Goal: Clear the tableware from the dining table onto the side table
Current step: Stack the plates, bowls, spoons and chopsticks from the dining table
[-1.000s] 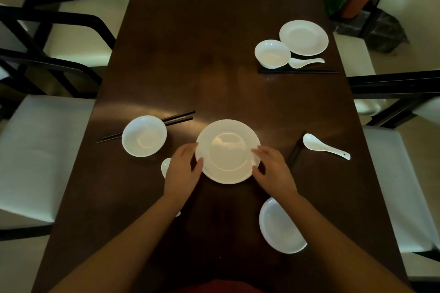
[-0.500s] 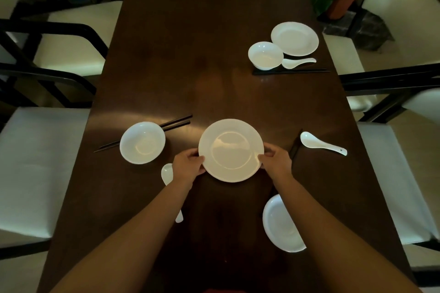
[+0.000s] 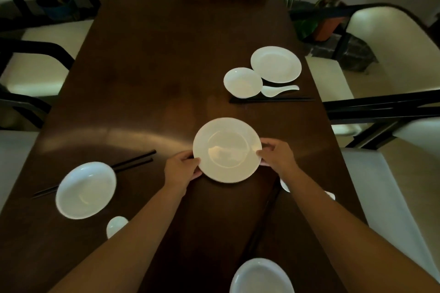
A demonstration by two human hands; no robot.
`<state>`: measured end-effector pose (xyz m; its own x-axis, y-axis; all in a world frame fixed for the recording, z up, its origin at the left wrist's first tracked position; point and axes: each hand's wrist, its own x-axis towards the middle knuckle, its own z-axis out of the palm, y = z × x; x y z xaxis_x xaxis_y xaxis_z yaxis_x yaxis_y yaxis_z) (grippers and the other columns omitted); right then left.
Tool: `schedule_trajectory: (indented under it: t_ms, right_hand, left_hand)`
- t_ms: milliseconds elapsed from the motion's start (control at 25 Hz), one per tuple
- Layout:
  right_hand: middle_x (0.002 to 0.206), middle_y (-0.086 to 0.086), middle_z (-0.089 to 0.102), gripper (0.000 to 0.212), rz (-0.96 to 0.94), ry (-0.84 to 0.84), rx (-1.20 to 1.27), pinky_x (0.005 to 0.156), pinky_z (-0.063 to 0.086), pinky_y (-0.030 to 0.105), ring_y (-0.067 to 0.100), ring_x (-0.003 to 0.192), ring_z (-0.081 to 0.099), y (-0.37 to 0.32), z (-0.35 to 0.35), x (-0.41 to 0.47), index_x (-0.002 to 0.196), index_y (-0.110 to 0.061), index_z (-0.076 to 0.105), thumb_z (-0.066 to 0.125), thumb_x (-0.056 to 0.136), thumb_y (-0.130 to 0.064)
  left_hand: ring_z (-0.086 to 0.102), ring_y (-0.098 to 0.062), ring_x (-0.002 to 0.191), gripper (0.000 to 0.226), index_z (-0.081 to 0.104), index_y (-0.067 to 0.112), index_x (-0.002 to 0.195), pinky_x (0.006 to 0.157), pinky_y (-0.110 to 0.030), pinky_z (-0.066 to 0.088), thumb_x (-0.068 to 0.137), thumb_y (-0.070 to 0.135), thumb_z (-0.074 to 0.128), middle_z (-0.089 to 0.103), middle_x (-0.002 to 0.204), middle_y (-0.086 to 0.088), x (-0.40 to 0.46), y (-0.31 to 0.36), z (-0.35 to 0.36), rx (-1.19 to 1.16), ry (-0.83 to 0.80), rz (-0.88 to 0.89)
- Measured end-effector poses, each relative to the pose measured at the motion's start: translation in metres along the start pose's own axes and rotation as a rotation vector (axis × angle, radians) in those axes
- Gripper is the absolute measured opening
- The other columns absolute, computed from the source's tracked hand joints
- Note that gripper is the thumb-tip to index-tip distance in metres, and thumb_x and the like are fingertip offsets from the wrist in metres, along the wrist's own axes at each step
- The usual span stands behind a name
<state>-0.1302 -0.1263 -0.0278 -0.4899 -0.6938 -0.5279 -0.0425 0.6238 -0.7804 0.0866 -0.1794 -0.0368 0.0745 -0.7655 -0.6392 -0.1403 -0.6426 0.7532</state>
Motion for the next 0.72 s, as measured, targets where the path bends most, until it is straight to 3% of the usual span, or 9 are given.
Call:
schedule_trajectory:
  t_ms: [160,280,400,480,560,600,680,720]
  right_hand:
    - [0.104,0.015,0.067,0.04,-0.005,-0.044,0.094,0.08,0.057,0.039,0.028,0.097,0.065,-0.006,-0.026,0.033,0.119,-0.009,0.06,0.061,0.082,0.005]
    - [0.094,0.012,0.067,0.04,-0.008,-0.082,0.132,0.074,0.056,0.033,0.025,0.093,0.066,-0.011,-0.038,0.044,0.12,-0.009,0.059,0.061,0.082,0.005]
    - [0.091,0.011,0.067,0.037,-0.003,-0.18,0.075,0.064,0.057,0.023,0.021,0.084,0.066,-0.019,-0.056,0.054,0.12,-0.006,0.057,0.062,0.084,0.0]
    - [0.104,0.021,0.066,0.031,-0.037,-0.097,0.168,0.066,0.057,0.023,0.024,0.084,0.063,-0.032,-0.079,0.073,0.116,-0.001,0.057,0.061,0.085,-0.002]
    - [0.115,0.027,0.061,0.028,-0.119,0.073,0.239,0.08,0.054,0.032,0.028,0.088,0.061,-0.051,-0.108,0.104,0.115,0.002,0.057,0.058,0.087,-0.003]
    - [0.116,0.025,0.061,0.031,-0.216,0.177,0.088,0.087,0.052,0.036,0.029,0.091,0.062,-0.061,-0.121,0.122,0.118,-0.001,0.057,0.059,0.087,-0.005]
    - [0.124,0.016,0.059,0.041,-0.503,0.356,-0.572,0.096,0.047,0.039,0.029,0.107,0.057,-0.075,-0.139,0.157,0.127,-0.009,0.053,0.06,0.087,-0.01]
    - [0.129,0.014,0.055,0.045,-0.656,0.369,-0.891,0.097,0.045,0.041,0.029,0.116,0.051,-0.077,-0.145,0.173,0.131,-0.012,0.05,0.059,0.086,-0.01]
  left_hand:
    - [0.063,-0.016,0.082,0.035,0.062,0.008,0.117,0.053,-0.02,0.055,0.082,0.001,0.064,0.065,0.1,-0.006,0.014,0.017,0.034,-0.044,0.013,0.028]
    - [0.062,-0.009,0.074,0.034,0.063,0.01,0.115,0.05,-0.018,0.055,0.082,0.002,0.065,0.063,0.081,0.006,0.019,0.022,0.05,-0.063,0.042,0.055]
    - [0.063,-0.009,0.075,0.032,0.064,0.01,0.112,0.051,-0.019,0.055,0.081,0.004,0.066,0.064,0.078,0.007,0.025,0.02,0.055,-0.06,0.081,0.06]
    - [0.063,-0.011,0.077,0.029,0.064,0.011,0.11,0.053,-0.023,0.054,0.081,0.005,0.066,0.064,0.081,0.004,0.027,0.016,0.056,-0.066,0.108,0.038]
    - [0.062,-0.012,0.078,0.026,0.064,0.012,0.108,0.057,-0.025,0.052,0.082,0.006,0.065,0.064,0.085,0.002,0.028,0.013,0.058,-0.075,0.128,0.035]
    - [0.062,-0.012,0.079,0.026,0.064,0.012,0.108,0.059,-0.026,0.052,0.082,0.007,0.065,0.064,0.085,0.002,0.029,0.012,0.059,-0.077,0.133,0.041]
    - [0.063,-0.013,0.081,0.025,0.065,0.013,0.107,0.062,-0.028,0.052,0.083,0.007,0.065,0.065,0.088,0.001,0.029,0.01,0.058,-0.09,0.118,0.058]
    - [0.063,-0.014,0.083,0.025,0.065,0.013,0.107,0.063,-0.028,0.052,0.082,0.007,0.065,0.066,0.091,-0.001,0.029,0.009,0.057,-0.103,0.104,0.068]
